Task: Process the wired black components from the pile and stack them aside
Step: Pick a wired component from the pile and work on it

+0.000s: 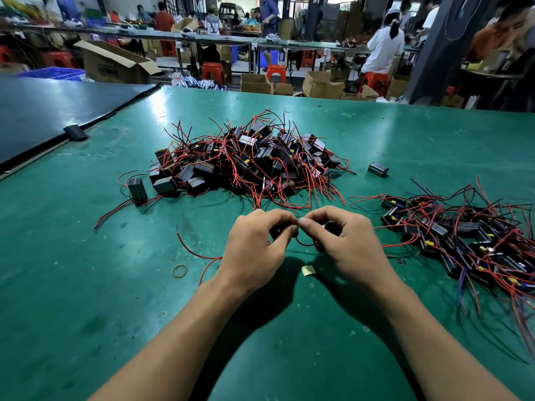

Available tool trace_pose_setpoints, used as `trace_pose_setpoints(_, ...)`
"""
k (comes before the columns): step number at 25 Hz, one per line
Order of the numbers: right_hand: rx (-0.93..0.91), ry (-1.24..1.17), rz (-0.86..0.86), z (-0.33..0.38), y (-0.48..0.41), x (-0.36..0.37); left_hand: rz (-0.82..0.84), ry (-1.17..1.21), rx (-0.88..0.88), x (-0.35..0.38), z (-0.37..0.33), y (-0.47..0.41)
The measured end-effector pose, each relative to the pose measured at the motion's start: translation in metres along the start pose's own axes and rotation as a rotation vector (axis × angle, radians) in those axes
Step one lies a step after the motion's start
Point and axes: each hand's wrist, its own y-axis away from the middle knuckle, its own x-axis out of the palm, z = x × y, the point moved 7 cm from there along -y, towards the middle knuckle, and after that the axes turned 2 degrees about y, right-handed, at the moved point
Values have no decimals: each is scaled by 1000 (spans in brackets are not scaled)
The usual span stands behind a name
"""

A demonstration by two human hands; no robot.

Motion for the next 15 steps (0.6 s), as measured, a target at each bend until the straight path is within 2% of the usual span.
trace_pose_setpoints(2,185,-136,88,-9,1,8,5,-59,45,-1,-4,0)
trace_pose_setpoints(6,714,-734,226,-25,14,31,7,-139,108,-2,-14,0)
trace_pose_setpoints(8,828,-874,257,-27,19,36,6,-134,95,-2,-13,0)
trace_pose_setpoints(11,758,-726,242,-29,16,31,7,-81,47,-2,-7,1)
trace_pose_setpoints(15,389,-400,22,-24,4,3,-6,-3,-20,-3,0,1)
